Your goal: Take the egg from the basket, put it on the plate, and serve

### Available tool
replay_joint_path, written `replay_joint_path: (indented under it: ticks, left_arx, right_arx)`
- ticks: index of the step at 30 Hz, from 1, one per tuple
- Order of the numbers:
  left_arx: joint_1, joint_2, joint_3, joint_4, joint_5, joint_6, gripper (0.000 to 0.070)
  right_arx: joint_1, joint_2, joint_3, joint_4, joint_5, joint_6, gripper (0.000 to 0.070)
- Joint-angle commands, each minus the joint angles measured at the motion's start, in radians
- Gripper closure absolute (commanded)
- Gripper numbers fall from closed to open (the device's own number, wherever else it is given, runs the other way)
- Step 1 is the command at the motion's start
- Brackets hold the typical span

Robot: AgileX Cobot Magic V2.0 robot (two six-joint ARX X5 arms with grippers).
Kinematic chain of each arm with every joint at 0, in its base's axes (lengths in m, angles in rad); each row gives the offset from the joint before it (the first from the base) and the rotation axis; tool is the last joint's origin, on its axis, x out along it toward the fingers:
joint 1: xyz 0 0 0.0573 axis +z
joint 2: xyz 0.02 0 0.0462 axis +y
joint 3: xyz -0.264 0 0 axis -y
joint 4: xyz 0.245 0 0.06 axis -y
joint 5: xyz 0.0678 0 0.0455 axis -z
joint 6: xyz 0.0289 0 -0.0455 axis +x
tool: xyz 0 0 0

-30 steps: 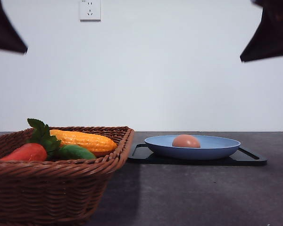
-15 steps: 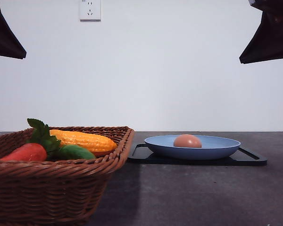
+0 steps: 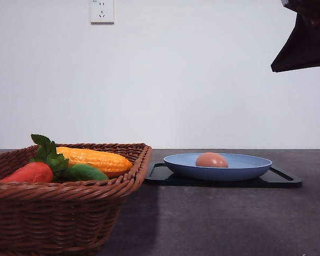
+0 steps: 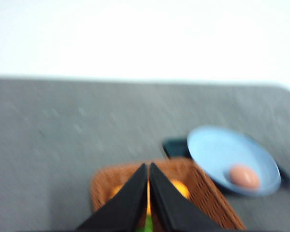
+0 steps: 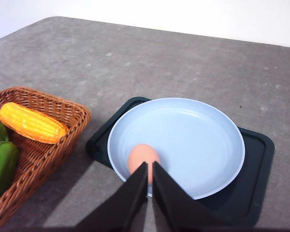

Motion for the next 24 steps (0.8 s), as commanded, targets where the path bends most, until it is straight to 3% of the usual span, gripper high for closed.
replay_joint_path:
  ticks: [1, 13, 24]
  left_arx:
    - [0.038, -0.048, -0.016, -0.002, -0.003, 0.033, 0.07]
    - [0.381, -0.227, -0.234, 0.0, -0.003, 0.036, 0.07]
    - [0.425, -0.271, -0.368, -0.005, -0.002, 0.021, 0.07]
  right_arx:
    - [0.005, 0.004, 0.009, 0.011, 0.004, 0.011, 0.07]
    - [0.005, 0.004, 0.009, 0.011, 0.004, 0.011, 0.07]
    - [0.005, 0.004, 0.009, 0.011, 0.004, 0.011, 0.07]
